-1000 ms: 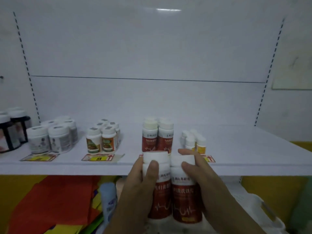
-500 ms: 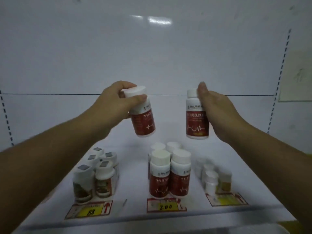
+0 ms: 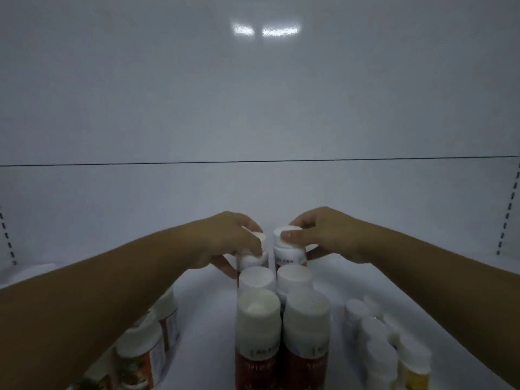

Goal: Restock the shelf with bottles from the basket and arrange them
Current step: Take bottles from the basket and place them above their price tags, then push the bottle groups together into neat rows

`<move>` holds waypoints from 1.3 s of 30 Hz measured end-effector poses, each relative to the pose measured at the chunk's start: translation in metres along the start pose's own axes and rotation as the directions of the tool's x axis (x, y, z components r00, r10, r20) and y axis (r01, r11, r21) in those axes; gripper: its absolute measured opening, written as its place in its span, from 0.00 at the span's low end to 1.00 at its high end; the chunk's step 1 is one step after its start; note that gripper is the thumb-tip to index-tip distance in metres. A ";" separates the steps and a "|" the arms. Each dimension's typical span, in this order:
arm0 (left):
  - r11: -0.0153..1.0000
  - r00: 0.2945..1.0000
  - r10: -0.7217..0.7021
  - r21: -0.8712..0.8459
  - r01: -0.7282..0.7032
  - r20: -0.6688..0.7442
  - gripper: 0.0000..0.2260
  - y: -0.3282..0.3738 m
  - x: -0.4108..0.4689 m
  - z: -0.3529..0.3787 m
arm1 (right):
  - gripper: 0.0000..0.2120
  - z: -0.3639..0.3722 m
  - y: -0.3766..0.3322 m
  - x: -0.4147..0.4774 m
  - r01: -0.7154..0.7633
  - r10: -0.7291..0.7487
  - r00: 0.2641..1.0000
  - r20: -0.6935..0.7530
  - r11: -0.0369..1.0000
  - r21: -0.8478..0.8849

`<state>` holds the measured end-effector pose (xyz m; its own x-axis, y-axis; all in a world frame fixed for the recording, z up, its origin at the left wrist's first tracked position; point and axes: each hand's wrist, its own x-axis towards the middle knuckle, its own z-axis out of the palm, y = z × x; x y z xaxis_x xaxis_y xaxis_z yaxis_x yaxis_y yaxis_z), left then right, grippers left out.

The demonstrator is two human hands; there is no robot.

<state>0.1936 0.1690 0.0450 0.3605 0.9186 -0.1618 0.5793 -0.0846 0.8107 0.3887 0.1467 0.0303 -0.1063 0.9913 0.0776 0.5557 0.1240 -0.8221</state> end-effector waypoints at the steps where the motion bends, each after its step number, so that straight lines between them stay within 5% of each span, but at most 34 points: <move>1: 0.999 0.999 -0.022 0.031 0.021 0.031 0.15 -0.002 0.001 0.003 | 0.15 0.002 0.004 0.001 -0.003 0.002 0.999 0.038 1.000 0.013; 9: 0.996 0.993 -0.088 0.027 0.086 0.074 0.11 -0.012 0.005 0.010 | 0.15 0.010 0.024 0.009 -0.039 0.042 0.966 0.256 0.999 -0.016; 13: 0.984 0.997 -0.017 0.175 0.029 -0.072 0.18 -0.008 0.003 -0.002 | 0.23 0.010 0.005 0.016 0.050 -0.025 0.995 0.101 0.966 -0.254; 16: 0.800 0.985 0.106 0.600 -0.002 -0.137 0.27 -0.005 -0.006 -0.041 | 0.29 0.010 -0.025 0.035 0.150 -0.177 0.984 0.036 0.693 -0.705; 18: 0.618 0.973 0.127 0.782 0.074 -0.192 0.29 -0.008 -0.016 -0.076 | 0.32 0.016 -0.054 0.047 0.158 -0.215 0.975 0.051 0.514 -0.843; 20: 0.556 0.952 0.151 0.819 0.142 -0.267 0.29 -0.017 -0.030 -0.111 | 0.33 0.037 -0.087 0.054 0.180 -0.226 0.971 0.073 0.501 -0.847; 24: 0.611 0.914 0.220 0.779 0.143 -0.340 0.30 -0.050 -0.067 -0.157 | 0.34 0.104 -0.137 0.050 0.324 -0.320 0.931 0.177 0.496 -0.806; 32: 0.539 0.905 0.135 0.796 0.274 -0.403 0.29 -0.159 -0.204 -0.264 | 0.32 0.243 -0.220 0.016 0.449 -0.394 0.878 0.270 0.486 -0.750; 39: 0.619 0.910 0.093 0.739 0.265 -0.404 0.27 -0.224 -0.265 -0.300 | 0.31 0.331 -0.262 -0.002 0.467 -0.388 0.876 0.287 0.531 -0.706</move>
<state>-0.2510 0.0601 0.0752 0.0868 0.9841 0.1551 0.9946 -0.0945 0.0433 -0.0301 0.0975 0.0589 -0.5458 0.8072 0.2249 0.8282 0.5605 -0.0021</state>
